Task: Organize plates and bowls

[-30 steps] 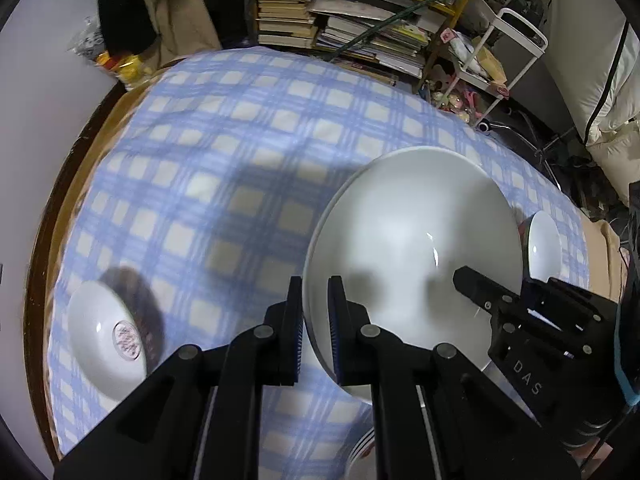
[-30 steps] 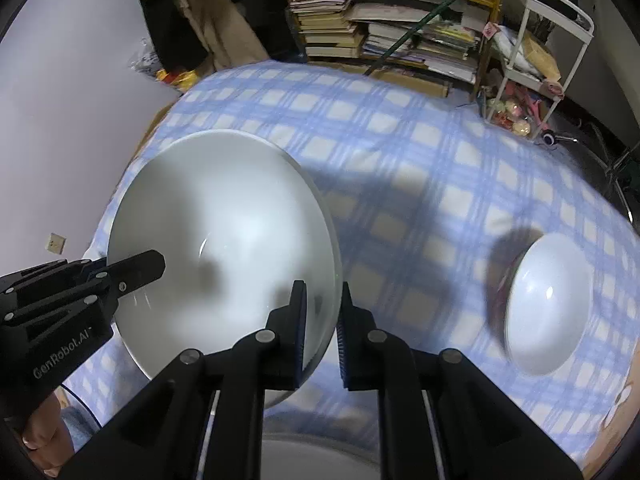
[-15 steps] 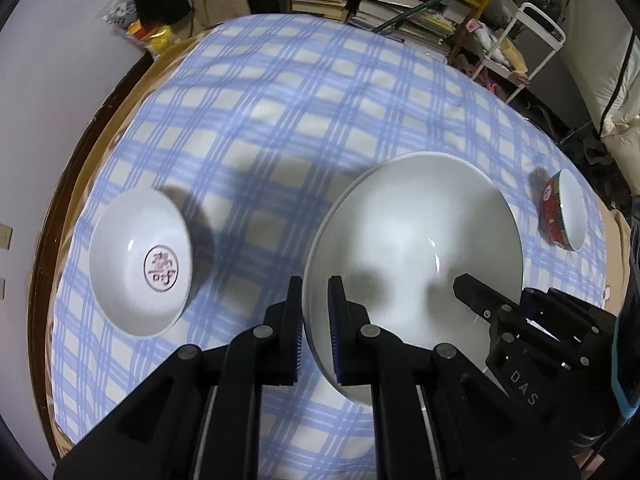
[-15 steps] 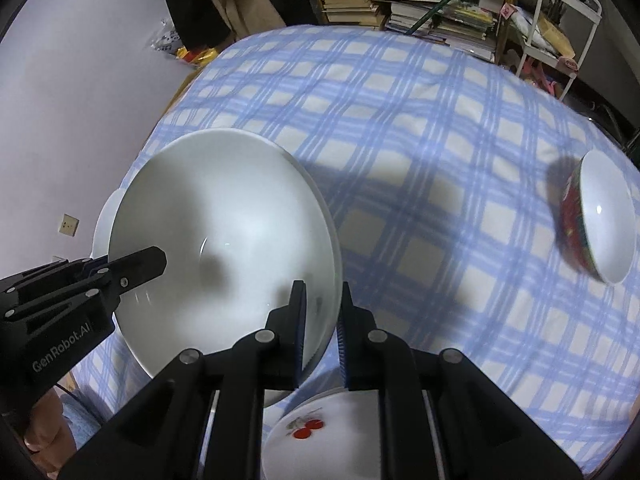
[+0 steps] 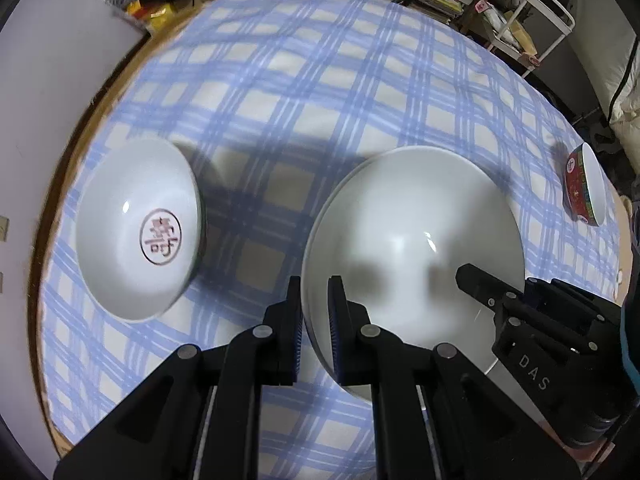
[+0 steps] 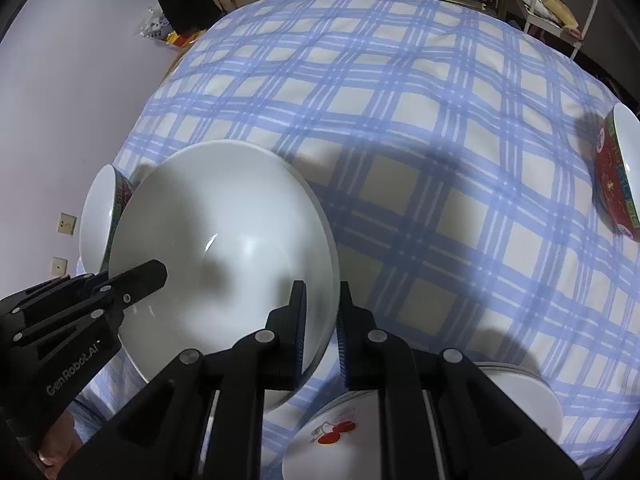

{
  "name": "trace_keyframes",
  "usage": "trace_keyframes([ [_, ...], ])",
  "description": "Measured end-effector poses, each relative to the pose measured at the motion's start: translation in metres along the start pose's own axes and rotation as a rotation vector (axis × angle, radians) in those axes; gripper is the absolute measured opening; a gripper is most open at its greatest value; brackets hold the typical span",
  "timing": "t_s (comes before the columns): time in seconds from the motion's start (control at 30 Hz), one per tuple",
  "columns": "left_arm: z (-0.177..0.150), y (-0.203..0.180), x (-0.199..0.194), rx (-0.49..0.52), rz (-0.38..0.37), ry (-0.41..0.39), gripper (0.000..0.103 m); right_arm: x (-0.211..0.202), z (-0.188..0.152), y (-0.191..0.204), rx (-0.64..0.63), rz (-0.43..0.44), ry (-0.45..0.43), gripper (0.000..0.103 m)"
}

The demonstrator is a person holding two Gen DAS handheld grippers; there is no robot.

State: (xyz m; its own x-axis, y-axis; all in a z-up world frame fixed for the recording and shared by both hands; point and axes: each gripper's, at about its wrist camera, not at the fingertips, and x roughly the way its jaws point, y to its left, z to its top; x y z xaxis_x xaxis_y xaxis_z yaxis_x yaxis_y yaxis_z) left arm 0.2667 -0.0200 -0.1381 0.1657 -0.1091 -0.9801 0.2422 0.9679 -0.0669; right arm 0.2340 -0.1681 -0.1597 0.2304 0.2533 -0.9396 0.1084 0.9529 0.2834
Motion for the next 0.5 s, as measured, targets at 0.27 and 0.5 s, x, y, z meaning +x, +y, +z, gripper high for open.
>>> trace_keyframes([
  [0.27, -0.0032, 0.0034, 0.0012, -0.002, -0.022, -0.004, 0.011, -0.0028, -0.0030, 0.0008, 0.011, -0.019, -0.021, 0.015],
  [0.5, -0.0069, -0.0032, -0.0053, 0.055, 0.040, -0.032, 0.012, -0.0082, -0.0094, 0.0031, 0.022, -0.023, -0.041, 0.015],
])
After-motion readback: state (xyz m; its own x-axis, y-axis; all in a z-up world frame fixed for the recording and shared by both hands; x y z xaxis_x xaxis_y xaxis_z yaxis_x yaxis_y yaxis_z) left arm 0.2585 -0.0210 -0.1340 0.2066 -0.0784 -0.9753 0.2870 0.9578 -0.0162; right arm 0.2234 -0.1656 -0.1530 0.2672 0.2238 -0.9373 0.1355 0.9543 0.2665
